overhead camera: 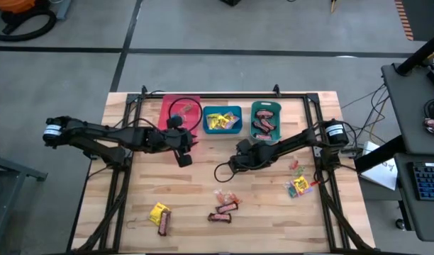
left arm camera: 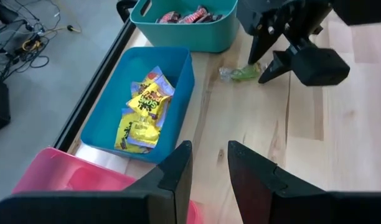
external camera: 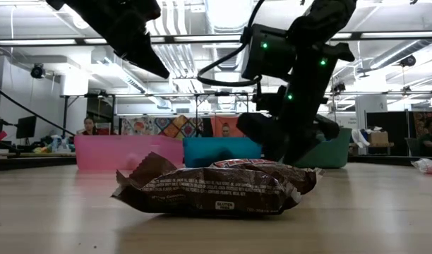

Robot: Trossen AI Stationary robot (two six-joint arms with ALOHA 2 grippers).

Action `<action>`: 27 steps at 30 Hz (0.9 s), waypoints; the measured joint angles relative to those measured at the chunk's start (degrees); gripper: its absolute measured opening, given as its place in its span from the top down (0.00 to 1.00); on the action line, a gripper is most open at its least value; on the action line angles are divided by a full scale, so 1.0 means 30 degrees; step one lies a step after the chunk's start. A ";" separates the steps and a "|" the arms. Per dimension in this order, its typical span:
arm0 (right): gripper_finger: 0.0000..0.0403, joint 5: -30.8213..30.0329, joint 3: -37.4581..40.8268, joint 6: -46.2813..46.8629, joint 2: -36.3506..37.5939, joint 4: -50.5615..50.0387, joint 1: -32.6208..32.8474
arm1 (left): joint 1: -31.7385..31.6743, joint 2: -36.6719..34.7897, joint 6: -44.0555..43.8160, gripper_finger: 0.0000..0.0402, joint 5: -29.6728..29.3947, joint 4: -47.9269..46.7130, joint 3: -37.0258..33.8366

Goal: Sort candy
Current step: Put the top green candy into the red bin

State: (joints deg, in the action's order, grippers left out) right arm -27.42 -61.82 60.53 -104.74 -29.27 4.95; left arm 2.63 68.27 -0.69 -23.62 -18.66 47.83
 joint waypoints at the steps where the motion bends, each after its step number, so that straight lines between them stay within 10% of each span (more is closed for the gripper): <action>1: 0.55 0.0062 -0.0009 -0.0010 -0.0002 0.0005 0.0007 | 0.0000 0.0000 -0.0042 0.79 0.0017 0.0123 0.0000; 14: 0.94 0.1225 -0.0009 -0.2395 0.0186 0.0077 0.0052 | 0.0022 0.0015 -0.0465 0.79 0.3903 0.7554 -0.3478; 27: 0.97 0.2984 0.0057 -0.9142 0.1754 0.1367 0.0814 | 0.0022 0.0015 -0.1033 0.79 0.5413 1.2984 -0.5834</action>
State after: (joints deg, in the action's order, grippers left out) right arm -18.47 -61.65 33.11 -99.48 -25.17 7.39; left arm 2.70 68.31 -3.79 -7.38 20.29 30.33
